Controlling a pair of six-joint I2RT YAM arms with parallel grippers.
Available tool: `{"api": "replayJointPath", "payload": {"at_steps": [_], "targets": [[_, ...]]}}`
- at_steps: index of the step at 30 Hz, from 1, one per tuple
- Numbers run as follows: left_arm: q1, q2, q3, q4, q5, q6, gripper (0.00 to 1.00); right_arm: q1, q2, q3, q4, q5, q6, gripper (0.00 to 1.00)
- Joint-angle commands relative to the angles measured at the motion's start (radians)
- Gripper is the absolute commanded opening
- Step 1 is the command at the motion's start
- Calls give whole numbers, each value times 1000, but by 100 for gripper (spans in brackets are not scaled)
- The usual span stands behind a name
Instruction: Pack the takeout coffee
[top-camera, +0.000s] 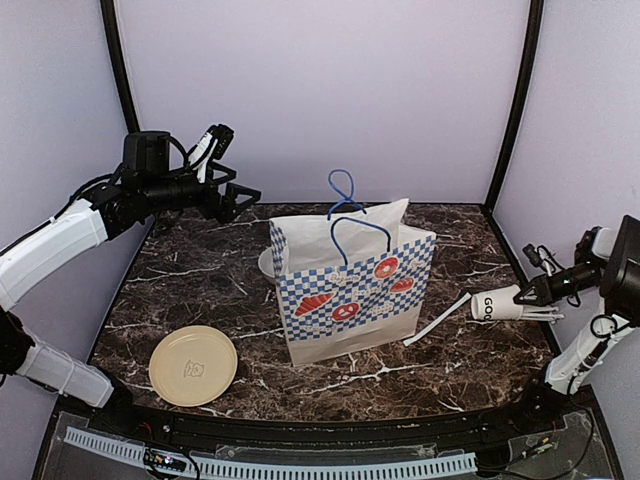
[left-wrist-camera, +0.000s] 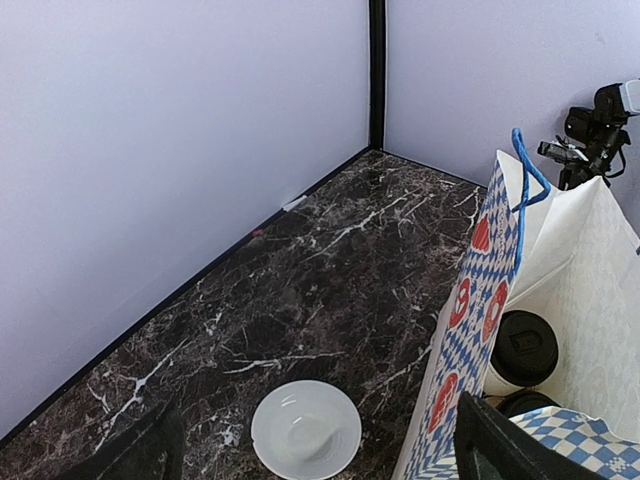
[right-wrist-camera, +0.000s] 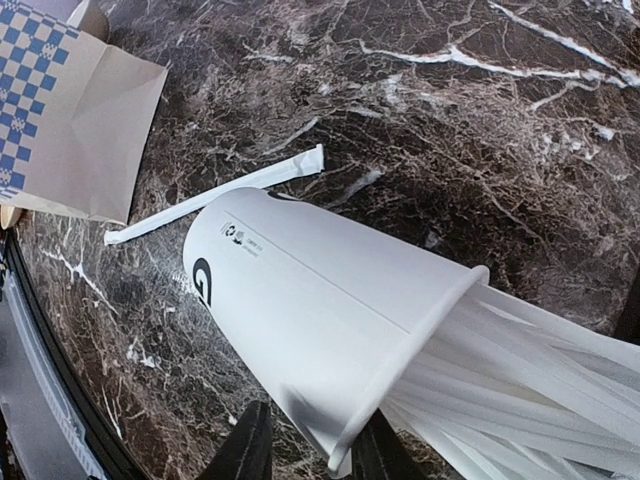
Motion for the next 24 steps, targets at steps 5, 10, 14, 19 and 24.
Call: {"api": "replayJointPath", "payload": {"at_steps": [5, 10, 14, 19, 24], "targets": [[4, -6, -4, 0, 25, -6, 96, -22, 14, 34, -47, -53, -38, 18], [3, -6, -4, -1, 29, -7, 96, -22, 13, 25, -54, -59, -48, 9], [3, -5, -3, -1, 30, -8, 96, -22, 6, 21, -69, -63, -60, 1], [3, -3, -3, -6, 33, -8, 96, -22, -7, 34, -94, -70, -72, 0], [2, -4, -2, -6, 32, -6, 96, -22, -22, 59, -117, -70, -68, 0]]}}
